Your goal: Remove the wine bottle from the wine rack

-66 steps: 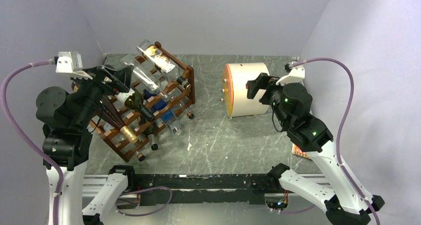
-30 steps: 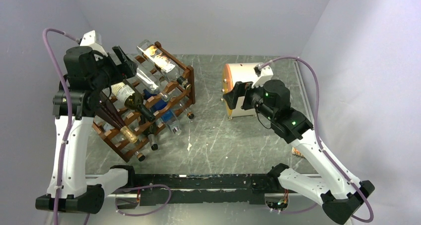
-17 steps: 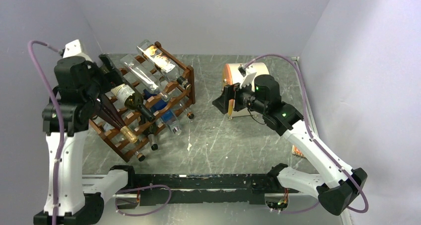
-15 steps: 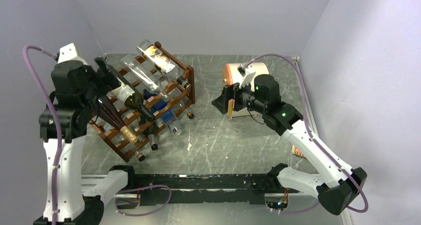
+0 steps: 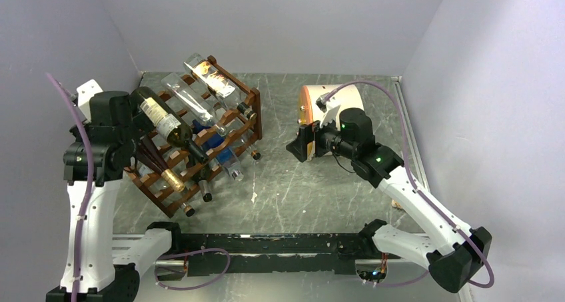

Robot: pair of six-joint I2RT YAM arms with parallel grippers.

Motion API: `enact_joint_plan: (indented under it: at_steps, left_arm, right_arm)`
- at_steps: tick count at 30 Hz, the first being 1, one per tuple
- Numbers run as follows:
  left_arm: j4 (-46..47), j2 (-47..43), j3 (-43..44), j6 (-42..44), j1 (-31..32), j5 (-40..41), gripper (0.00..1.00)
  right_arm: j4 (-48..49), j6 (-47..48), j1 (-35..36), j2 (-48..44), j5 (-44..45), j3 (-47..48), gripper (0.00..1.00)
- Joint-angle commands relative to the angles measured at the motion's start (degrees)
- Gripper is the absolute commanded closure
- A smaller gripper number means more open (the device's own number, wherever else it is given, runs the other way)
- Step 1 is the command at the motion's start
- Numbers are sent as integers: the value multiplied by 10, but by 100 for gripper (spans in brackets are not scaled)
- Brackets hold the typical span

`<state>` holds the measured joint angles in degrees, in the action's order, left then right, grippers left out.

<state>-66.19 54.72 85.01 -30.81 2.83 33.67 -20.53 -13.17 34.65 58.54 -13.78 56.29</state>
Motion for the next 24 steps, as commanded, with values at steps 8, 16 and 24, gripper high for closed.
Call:
enact_joint_plan:
  at_steps: [8, 16, 24]
  left_arm:
    - [37, 18, -63, -57, -7, 24, 1]
    - [104, 6, -119, -32, -60, -29, 4]
    - [143, 11, -153, -29, -107, -80, 1]
  right_arm:
    - [22, 11, -2, -20, -13, -20, 0]
    - [25, 9, -3, -18, -10, -28, 0]
    - [27, 10, -2, -6, -8, -28, 0]
